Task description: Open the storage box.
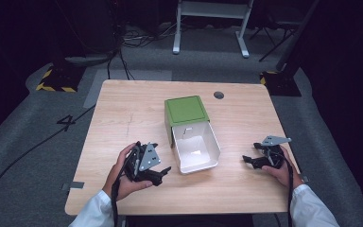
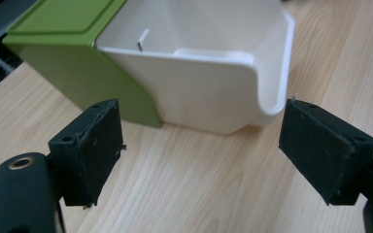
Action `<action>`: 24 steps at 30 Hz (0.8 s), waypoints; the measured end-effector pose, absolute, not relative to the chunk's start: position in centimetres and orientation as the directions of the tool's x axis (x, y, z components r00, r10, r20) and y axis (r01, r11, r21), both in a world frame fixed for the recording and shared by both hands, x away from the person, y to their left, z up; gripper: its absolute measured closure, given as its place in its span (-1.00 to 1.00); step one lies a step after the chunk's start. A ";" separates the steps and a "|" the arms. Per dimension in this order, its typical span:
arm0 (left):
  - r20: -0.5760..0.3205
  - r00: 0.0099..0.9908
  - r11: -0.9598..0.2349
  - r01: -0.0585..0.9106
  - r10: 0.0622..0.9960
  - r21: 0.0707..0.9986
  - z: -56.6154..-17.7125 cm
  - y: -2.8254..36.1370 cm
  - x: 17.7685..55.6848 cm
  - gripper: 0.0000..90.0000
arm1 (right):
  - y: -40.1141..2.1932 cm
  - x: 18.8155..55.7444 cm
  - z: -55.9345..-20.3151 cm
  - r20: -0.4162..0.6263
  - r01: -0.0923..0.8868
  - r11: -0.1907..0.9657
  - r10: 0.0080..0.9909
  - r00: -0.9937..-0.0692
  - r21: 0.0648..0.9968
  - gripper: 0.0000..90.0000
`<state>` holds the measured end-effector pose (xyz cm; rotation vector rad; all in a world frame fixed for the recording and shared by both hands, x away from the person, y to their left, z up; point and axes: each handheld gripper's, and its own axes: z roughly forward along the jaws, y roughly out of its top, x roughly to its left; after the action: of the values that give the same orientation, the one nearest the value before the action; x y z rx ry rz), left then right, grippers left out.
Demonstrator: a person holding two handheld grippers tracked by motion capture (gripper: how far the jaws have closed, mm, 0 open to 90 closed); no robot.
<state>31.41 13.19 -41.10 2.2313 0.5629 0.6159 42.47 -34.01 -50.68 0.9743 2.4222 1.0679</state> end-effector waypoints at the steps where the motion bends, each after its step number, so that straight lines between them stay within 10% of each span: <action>1: 0.262 0.784 -0.636 0.208 0.562 0.744 -41.3 13.4 31.5 -0.64 | -34.0 42.5 -50.7 -0.016 0.459 0.488 0.698 -0.716 0.742 -0.65; 24: 0.183 0.673 -0.594 0.452 0.717 0.665 -47.9 21.0 34.7 -0.63 | -34.0 42.5 -50.7 -0.016 0.459 0.488 0.698 -0.716 0.743 -0.65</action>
<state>34.70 21.02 -47.91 2.2982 0.8982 0.5906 42.46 -34.02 -50.68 0.9747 2.4218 1.0680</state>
